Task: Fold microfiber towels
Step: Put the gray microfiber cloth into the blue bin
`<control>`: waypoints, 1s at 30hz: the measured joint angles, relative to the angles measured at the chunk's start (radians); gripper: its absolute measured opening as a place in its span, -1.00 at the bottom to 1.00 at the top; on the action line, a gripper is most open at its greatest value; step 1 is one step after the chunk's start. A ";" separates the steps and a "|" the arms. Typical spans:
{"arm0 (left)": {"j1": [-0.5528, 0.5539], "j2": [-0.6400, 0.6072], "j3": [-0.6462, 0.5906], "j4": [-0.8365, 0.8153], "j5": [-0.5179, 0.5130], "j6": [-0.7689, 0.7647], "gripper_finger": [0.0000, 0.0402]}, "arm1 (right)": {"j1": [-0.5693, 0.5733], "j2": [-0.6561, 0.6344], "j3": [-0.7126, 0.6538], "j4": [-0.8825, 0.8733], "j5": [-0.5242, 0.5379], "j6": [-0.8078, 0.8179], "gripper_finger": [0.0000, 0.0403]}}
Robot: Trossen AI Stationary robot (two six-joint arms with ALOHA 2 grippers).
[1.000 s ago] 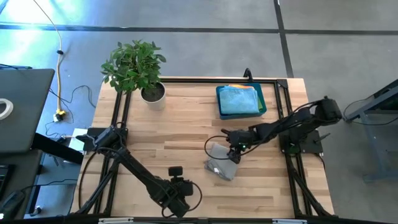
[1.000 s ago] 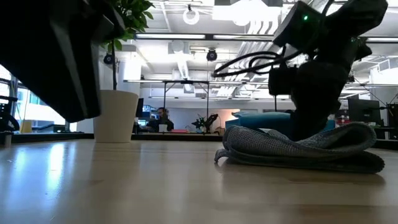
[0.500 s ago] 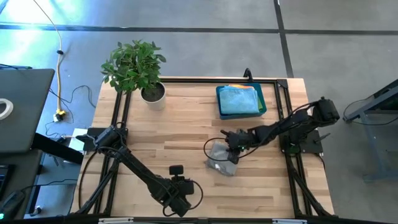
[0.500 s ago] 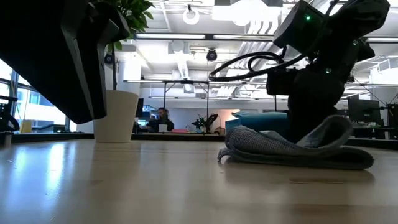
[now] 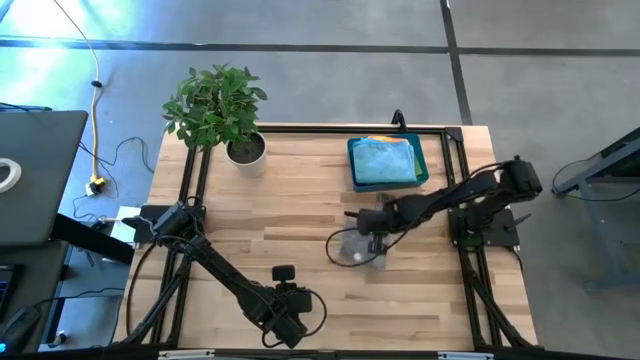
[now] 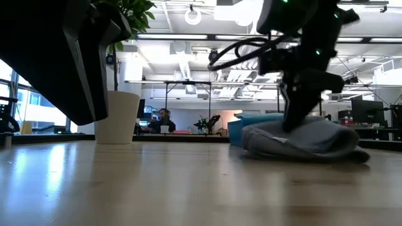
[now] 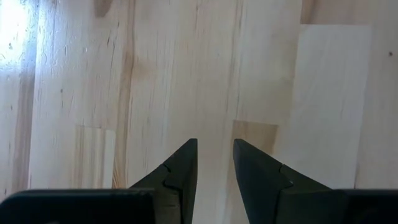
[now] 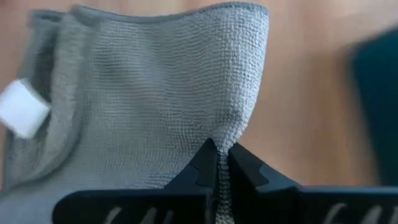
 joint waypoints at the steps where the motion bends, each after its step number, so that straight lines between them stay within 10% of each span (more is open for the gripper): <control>1: 0.000 0.000 0.000 0.000 0.000 0.000 -0.53 | -0.005 -0.001 0.036 -0.076 0.051 -0.044 -0.98; 10: 0.000 0.000 0.000 -0.001 0.018 0.000 -0.53 | -0.123 -0.002 0.258 -0.456 0.199 -0.282 -0.99; 21: 0.033 -0.027 0.031 -0.106 -0.004 0.000 -0.53 | -0.281 -0.004 0.414 -0.528 0.330 -0.560 -1.00; 30: 0.060 -0.074 0.031 -0.168 -0.065 -0.013 -0.53 | -0.503 -0.008 0.480 -0.526 0.233 -0.757 -1.00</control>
